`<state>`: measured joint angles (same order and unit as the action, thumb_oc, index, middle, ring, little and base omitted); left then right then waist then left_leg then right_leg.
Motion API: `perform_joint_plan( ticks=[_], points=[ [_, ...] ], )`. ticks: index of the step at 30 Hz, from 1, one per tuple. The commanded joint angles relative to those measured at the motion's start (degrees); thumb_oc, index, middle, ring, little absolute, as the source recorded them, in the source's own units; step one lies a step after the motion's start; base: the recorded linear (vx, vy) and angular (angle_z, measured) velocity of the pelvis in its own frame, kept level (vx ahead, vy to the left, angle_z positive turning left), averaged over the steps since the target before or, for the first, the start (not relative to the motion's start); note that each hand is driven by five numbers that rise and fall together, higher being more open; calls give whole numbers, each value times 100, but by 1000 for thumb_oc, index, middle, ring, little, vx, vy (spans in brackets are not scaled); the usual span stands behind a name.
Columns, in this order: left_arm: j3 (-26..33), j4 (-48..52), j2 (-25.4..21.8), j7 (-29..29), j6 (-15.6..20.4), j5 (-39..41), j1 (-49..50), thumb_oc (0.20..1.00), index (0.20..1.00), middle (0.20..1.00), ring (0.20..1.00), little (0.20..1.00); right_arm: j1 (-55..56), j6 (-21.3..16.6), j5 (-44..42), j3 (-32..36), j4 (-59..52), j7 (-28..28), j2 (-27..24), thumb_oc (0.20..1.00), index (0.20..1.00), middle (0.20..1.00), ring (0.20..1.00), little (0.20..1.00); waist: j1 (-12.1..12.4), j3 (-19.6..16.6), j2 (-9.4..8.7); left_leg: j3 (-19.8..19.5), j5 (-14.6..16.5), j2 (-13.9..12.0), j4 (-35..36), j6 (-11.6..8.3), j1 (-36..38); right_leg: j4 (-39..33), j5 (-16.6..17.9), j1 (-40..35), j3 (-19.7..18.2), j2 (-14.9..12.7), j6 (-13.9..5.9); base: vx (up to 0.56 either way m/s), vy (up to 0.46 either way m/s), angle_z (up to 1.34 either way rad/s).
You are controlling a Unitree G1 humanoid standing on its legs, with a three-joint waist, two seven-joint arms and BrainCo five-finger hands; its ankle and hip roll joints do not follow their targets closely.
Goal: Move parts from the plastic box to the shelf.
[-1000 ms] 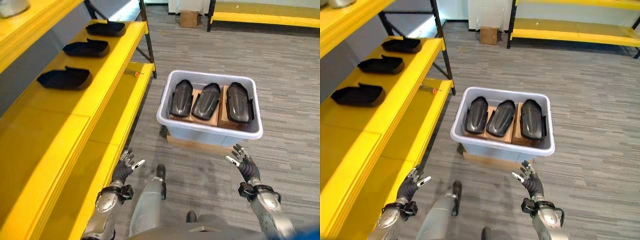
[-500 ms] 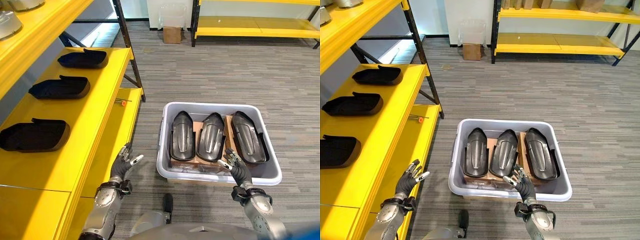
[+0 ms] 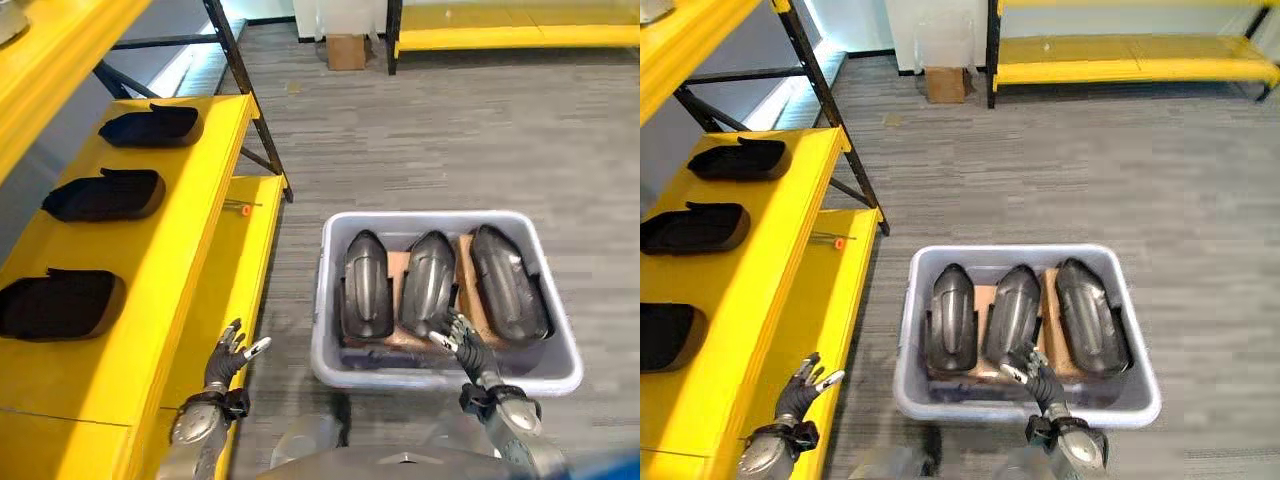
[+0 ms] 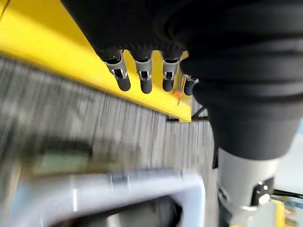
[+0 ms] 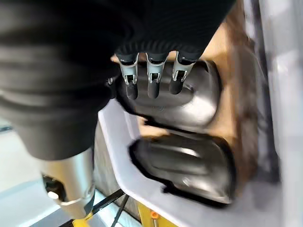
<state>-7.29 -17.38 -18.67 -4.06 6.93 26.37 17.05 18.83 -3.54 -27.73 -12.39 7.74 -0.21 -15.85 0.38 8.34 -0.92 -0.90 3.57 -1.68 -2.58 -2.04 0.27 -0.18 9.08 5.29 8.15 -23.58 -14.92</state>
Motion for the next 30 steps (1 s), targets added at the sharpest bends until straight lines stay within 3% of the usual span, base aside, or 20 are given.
perform_joint_plan(
  ticks=[1,3,9,19,30],
  points=[
    [223,664,-179,90,241,17,-16,1000,1000,1000,1000,1000,-399,-269,9,238,-162,90,-264,1000,1000,1000,1000,1000,-43,-165,-133,245,-159,-570,205,-211,-110,128,-264,-337,339,523,270,76,-487,56],
    [212,608,-132,90,231,55,-49,1000,1000,1000,1000,1000,-433,-299,-63,237,-127,46,-337,1000,1000,1000,1000,1000,-32,-193,-3,246,-410,-938,418,-392,-36,166,-714,-434,502,845,441,55,-368,12],
    [157,587,-49,147,221,71,2,1000,1000,1000,1000,1000,-409,-321,-157,294,-138,11,-476,1000,1000,1000,1000,1000,-114,-202,214,313,-591,-1216,541,-505,124,345,-1017,-467,505,1123,608,27,-141,-1],
    [189,679,-28,135,263,99,46,1000,1000,1000,1000,1000,-446,-388,-118,322,-237,-56,-506,1000,1000,1000,1000,1000,-148,-165,285,459,-504,-1180,547,-487,226,397,-994,-423,431,1061,563,2,4,-1],
    [-18,958,-256,-147,556,321,-789,1000,1000,1000,1000,1000,-2019,-631,162,168,294,-704,-605,1000,1000,1000,1000,1000,-98,525,340,529,-428,-949,7,-412,-887,691,-671,809,124,683,453,-140,58,-12]
  ],
)
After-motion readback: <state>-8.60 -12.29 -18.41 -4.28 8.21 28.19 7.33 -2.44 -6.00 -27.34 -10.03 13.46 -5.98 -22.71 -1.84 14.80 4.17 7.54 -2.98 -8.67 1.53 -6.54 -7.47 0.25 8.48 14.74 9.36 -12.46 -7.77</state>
